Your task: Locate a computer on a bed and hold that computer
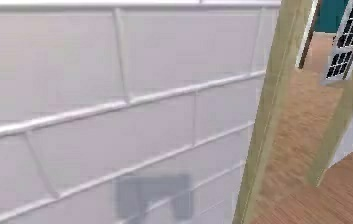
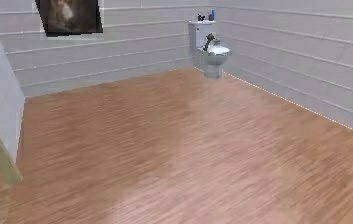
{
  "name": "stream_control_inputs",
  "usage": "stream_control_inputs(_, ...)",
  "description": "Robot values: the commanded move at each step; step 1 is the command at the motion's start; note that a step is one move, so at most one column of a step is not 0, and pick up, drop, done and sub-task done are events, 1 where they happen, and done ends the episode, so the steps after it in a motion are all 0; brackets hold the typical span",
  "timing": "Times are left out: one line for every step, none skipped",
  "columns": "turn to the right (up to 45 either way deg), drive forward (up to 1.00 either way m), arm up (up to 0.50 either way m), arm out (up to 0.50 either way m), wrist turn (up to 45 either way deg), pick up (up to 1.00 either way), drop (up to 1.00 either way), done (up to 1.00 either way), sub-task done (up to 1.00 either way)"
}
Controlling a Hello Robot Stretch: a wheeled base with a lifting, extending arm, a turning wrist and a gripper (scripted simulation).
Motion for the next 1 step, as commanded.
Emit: stream_control_inputs(45.0,0.00,0.00,0.00,0.0,0.00,0.00,0.00,0.00)
